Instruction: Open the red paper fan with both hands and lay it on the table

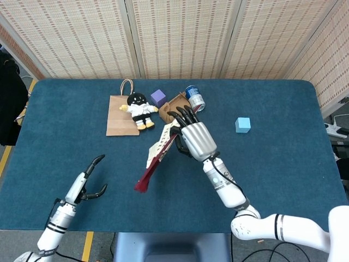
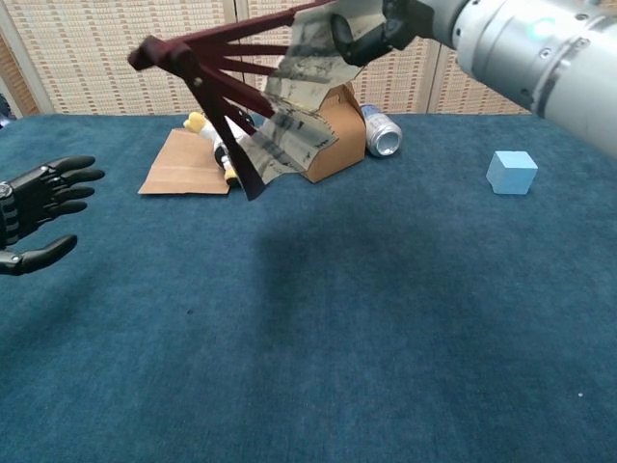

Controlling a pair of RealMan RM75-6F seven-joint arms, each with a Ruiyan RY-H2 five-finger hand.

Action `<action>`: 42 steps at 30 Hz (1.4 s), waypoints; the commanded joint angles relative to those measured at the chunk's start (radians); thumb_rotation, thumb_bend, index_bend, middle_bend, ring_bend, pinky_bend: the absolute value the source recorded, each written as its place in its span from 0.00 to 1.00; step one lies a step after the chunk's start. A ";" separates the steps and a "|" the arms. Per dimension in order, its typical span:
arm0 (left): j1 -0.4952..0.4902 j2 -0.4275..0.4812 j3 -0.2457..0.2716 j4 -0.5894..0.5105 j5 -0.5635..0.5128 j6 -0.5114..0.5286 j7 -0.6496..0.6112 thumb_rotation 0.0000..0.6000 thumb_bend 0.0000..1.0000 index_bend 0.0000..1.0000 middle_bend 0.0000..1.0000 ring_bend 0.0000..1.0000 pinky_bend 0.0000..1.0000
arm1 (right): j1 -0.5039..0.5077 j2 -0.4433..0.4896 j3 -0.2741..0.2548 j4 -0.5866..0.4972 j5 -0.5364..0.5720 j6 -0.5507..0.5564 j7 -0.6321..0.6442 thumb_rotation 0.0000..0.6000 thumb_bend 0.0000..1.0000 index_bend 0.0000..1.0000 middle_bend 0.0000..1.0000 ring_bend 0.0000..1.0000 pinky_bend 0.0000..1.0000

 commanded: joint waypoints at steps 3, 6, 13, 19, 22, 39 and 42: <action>-0.023 -0.027 -0.060 -0.130 -0.085 -0.029 0.028 1.00 0.39 0.00 0.00 0.00 0.00 | 0.099 -0.081 0.065 0.018 0.145 0.009 -0.095 1.00 0.73 0.62 0.12 0.00 0.00; -0.025 -0.054 -0.087 -0.149 -0.120 -0.024 0.098 1.00 0.39 0.00 0.00 0.00 0.00 | 0.138 -0.117 0.082 0.035 0.219 0.013 -0.118 1.00 0.73 0.62 0.12 0.00 0.00; -0.034 -0.098 -0.120 -0.136 -0.166 -0.028 0.198 1.00 0.39 0.01 0.00 0.00 0.00 | 0.215 -0.190 0.078 0.107 0.257 0.040 -0.161 1.00 0.73 0.62 0.12 0.00 0.00; -0.029 -0.153 -0.143 -0.091 -0.192 -0.004 0.231 1.00 0.39 0.01 0.00 0.00 0.00 | 0.259 -0.247 0.084 0.176 0.260 0.069 -0.159 1.00 0.73 0.62 0.12 0.00 0.00; -0.030 -0.179 -0.165 -0.079 -0.204 0.015 0.243 1.00 0.38 0.11 0.00 0.00 0.00 | 0.275 -0.273 0.089 0.204 0.260 0.087 -0.155 1.00 0.73 0.62 0.12 0.00 0.00; -0.050 -0.277 -0.234 -0.002 -0.273 0.020 0.347 1.00 0.37 0.08 0.00 0.00 0.00 | 0.333 -0.410 0.115 0.314 0.221 0.217 -0.177 1.00 0.73 0.62 0.12 0.00 0.00; -0.059 -0.299 -0.257 0.022 -0.279 0.032 0.349 1.00 0.37 0.11 0.00 0.00 0.00 | 0.340 -0.429 0.124 0.314 0.228 0.226 -0.181 1.00 0.73 0.62 0.12 0.00 0.00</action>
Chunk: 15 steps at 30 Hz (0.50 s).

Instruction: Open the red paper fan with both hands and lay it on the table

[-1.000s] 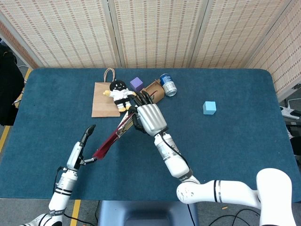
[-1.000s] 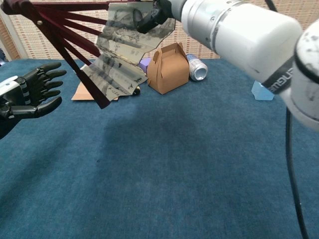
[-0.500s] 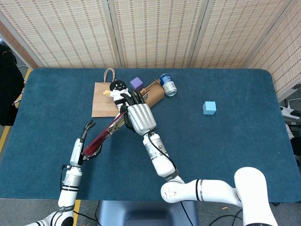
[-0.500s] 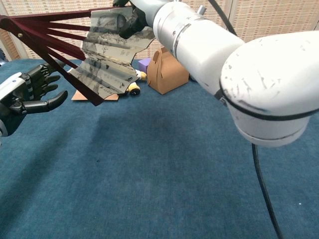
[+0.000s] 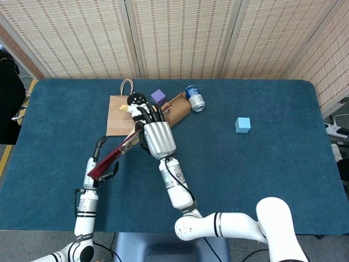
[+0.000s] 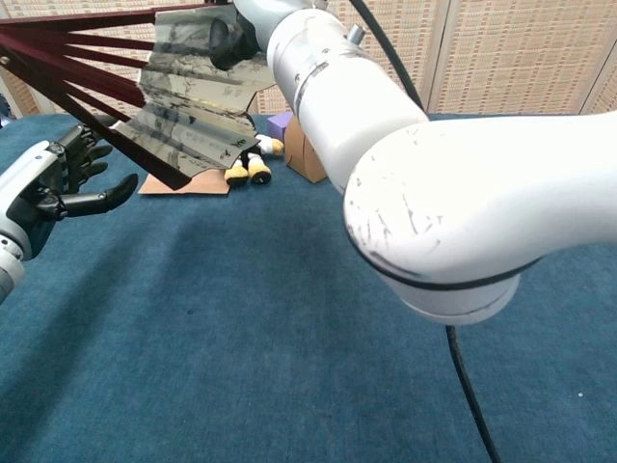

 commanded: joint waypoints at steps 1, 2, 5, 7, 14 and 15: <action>-0.012 -0.020 -0.022 0.025 -0.008 0.011 0.006 1.00 0.37 0.12 0.00 0.00 0.00 | 0.007 -0.017 0.010 -0.001 0.009 0.008 -0.005 1.00 0.73 0.62 0.12 0.00 0.00; -0.015 -0.025 -0.029 0.030 -0.012 0.009 0.006 1.00 0.37 0.13 0.00 0.00 0.00 | 0.009 -0.021 0.014 -0.002 0.012 0.010 -0.007 1.00 0.73 0.62 0.12 0.00 0.00; -0.018 -0.026 -0.039 0.022 -0.018 0.009 0.005 1.00 0.37 0.13 0.00 0.00 0.00 | 0.014 -0.032 0.014 0.006 0.010 0.015 -0.014 1.00 0.73 0.62 0.12 0.00 0.00; -0.017 -0.025 -0.040 0.009 -0.016 0.011 0.004 1.00 0.37 0.16 0.00 0.00 0.00 | 0.016 -0.040 0.020 0.010 0.014 0.015 -0.013 1.00 0.73 0.62 0.12 0.00 0.00; -0.008 -0.031 -0.055 -0.008 -0.010 0.048 -0.016 1.00 0.59 0.60 0.01 0.00 0.00 | 0.015 -0.049 0.011 0.017 -0.007 0.022 -0.013 1.00 0.73 0.61 0.12 0.00 0.00; -0.008 -0.032 -0.058 -0.006 -0.010 0.053 -0.019 1.00 0.64 0.65 0.02 0.00 0.00 | 0.013 -0.049 0.009 0.017 -0.008 0.022 -0.013 1.00 0.73 0.61 0.12 0.00 0.00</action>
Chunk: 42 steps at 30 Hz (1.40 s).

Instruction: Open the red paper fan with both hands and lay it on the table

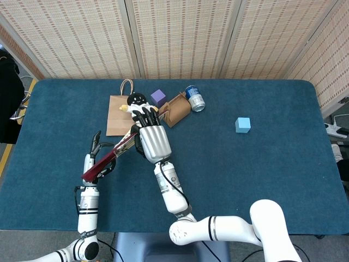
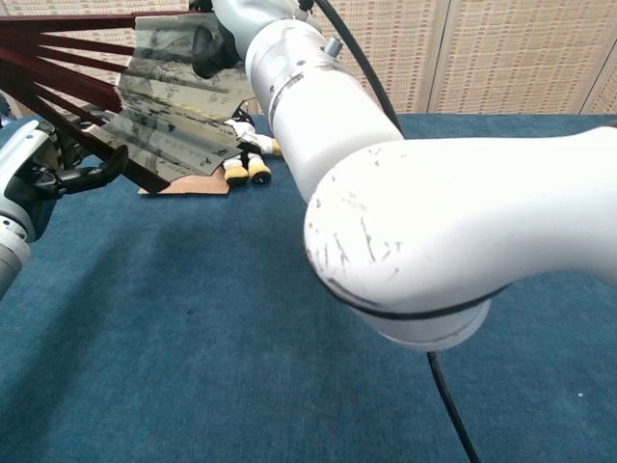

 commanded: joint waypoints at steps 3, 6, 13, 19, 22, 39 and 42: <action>0.002 -0.007 -0.013 0.015 0.001 0.020 0.001 1.00 0.77 0.75 0.10 0.00 0.00 | -0.012 0.012 -0.003 -0.009 -0.007 -0.001 0.001 1.00 0.73 0.61 0.12 0.00 0.00; -0.001 -0.005 -0.018 0.038 0.003 0.024 0.008 1.00 0.79 0.77 0.14 0.00 0.00 | -0.034 0.033 -0.014 -0.037 -0.017 0.004 0.003 1.00 0.73 0.61 0.12 0.00 0.00; -0.015 0.006 -0.022 0.149 0.013 0.019 0.007 1.00 0.80 0.77 0.17 0.00 0.00 | -0.112 0.136 -0.081 -0.126 -0.081 0.021 -0.001 1.00 0.73 0.60 0.12 0.00 0.00; -0.018 0.010 -0.017 0.224 0.016 0.013 -0.022 1.00 0.79 0.74 0.19 0.00 0.00 | -0.178 0.224 -0.140 -0.191 -0.133 0.026 0.002 1.00 0.73 0.60 0.12 0.00 0.00; -0.022 0.007 -0.008 0.252 0.026 0.017 -0.026 1.00 0.76 0.69 0.19 0.00 0.00 | -0.202 0.260 -0.164 -0.214 -0.156 0.025 0.002 1.00 0.73 0.59 0.12 0.00 0.00; -0.026 -0.036 0.057 0.430 0.086 0.075 -0.028 1.00 0.67 0.38 0.15 0.00 0.00 | -0.369 0.398 -0.329 -0.309 -0.307 0.078 0.040 1.00 0.73 0.57 0.12 0.00 0.00; -0.017 -0.046 0.082 0.462 0.104 0.093 -0.015 1.00 0.66 0.31 0.15 0.00 0.00 | -0.407 0.398 -0.370 -0.311 -0.336 0.097 0.058 1.00 0.73 0.55 0.12 0.00 0.00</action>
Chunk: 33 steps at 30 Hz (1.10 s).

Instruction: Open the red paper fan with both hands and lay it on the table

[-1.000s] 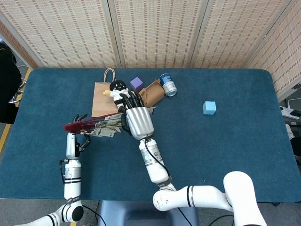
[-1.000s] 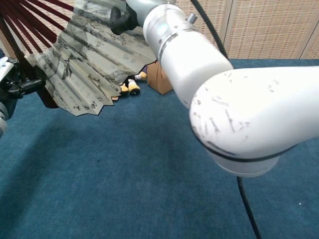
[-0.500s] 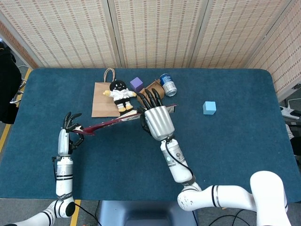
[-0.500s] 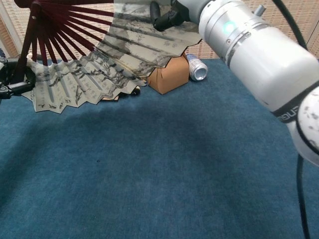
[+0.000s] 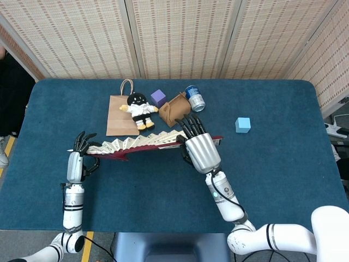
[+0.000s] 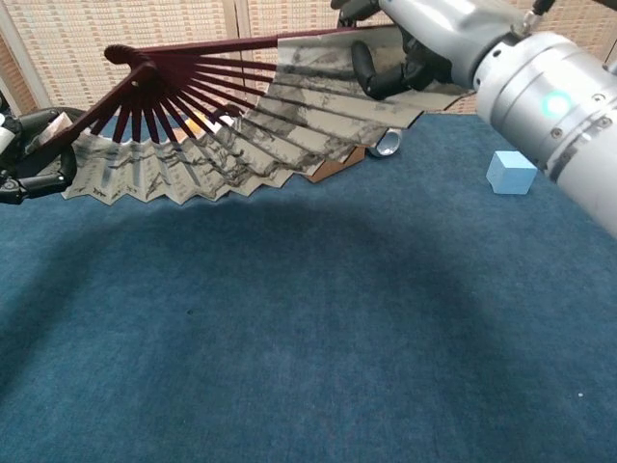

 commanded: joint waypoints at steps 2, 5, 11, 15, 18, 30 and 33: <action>0.014 -0.017 0.035 0.049 0.024 0.021 0.017 1.00 0.65 0.28 0.14 0.00 0.00 | -0.055 -0.001 -0.060 -0.001 -0.047 0.031 0.026 1.00 0.73 0.52 0.12 0.00 0.00; 0.026 -0.033 0.063 0.102 0.035 0.019 0.032 1.00 0.64 0.22 0.12 0.00 0.00 | -0.095 -0.008 -0.106 0.010 -0.094 0.056 0.051 1.00 0.73 0.50 0.12 0.00 0.00; 0.067 -0.067 0.127 0.224 0.068 0.038 0.036 1.00 0.64 0.11 0.08 0.00 0.00 | -0.175 -0.003 -0.195 0.014 -0.187 0.105 0.067 1.00 0.73 0.45 0.12 0.00 0.00; 0.089 -0.086 0.154 0.298 0.080 0.041 0.039 1.00 0.62 0.06 0.05 0.00 0.00 | -0.235 0.019 -0.262 0.006 -0.232 0.125 0.063 1.00 0.73 0.38 0.12 0.00 0.00; 0.105 -0.092 0.171 0.338 0.079 0.008 0.053 1.00 0.60 0.02 0.02 0.00 0.00 | -0.272 0.036 -0.306 0.012 -0.260 0.126 0.062 1.00 0.73 0.23 0.11 0.00 0.00; 0.143 0.013 0.222 0.252 0.098 -0.057 0.033 1.00 0.42 0.00 0.00 0.00 0.00 | -0.362 0.154 -0.365 0.009 -0.232 0.053 -0.011 1.00 0.44 0.00 0.03 0.00 0.00; 0.149 0.087 0.213 0.153 0.096 -0.033 0.031 1.00 0.42 0.00 0.00 0.00 0.00 | -0.374 0.219 -0.370 -0.037 -0.223 0.039 -0.037 1.00 0.30 0.00 0.00 0.00 0.00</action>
